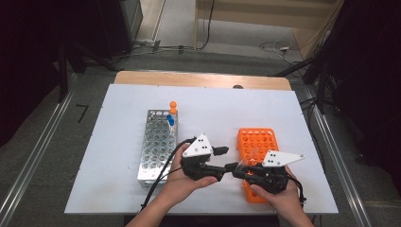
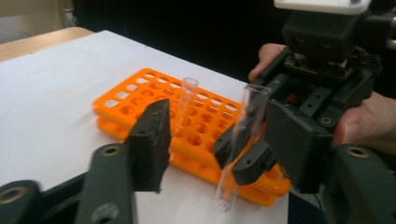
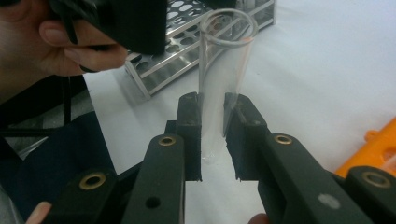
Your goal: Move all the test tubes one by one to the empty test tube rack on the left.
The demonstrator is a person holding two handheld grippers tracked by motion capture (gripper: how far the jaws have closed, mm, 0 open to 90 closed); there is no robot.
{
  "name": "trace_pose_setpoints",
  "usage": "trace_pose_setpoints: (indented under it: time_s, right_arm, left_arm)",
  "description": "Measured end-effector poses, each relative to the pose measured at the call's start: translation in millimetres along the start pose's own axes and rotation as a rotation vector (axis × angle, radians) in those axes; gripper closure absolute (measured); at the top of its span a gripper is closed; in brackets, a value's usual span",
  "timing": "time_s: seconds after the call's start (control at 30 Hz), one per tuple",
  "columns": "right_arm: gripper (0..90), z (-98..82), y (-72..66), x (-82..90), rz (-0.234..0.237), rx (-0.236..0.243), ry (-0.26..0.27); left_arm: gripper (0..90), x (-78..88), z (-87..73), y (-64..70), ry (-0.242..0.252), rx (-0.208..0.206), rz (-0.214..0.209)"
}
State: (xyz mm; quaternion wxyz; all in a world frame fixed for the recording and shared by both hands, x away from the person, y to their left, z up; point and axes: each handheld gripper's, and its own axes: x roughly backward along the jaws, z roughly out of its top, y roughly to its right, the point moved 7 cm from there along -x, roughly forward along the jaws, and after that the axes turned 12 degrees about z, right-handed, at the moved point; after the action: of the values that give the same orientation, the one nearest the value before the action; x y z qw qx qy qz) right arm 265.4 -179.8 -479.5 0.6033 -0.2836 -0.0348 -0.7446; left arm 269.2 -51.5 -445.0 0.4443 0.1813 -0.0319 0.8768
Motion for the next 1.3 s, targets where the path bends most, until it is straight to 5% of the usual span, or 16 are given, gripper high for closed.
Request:
trace_pose_setpoints:
  time_s: [0.4, 1.13, 1.3]
  right_arm:
    - [73.7, 1.1, -10.6, -8.8, 0.029, 0.024, -0.018]
    - [72.3, 0.3, -12.8, -10.0, 0.079, 0.004, 0.002]
    - [59.2, 0.7, -10.9, -7.6, 0.085, -0.008, 0.021]
  left_arm:
    - [68.5, -10.1, -5.9, 17.3, -0.036, -0.017, -0.1]
    - [77.2, -5.3, -4.8, 15.1, -0.021, -0.075, -0.07]
    - [77.2, 0.4, -0.8, 8.0, 0.002, -0.065, -0.047]
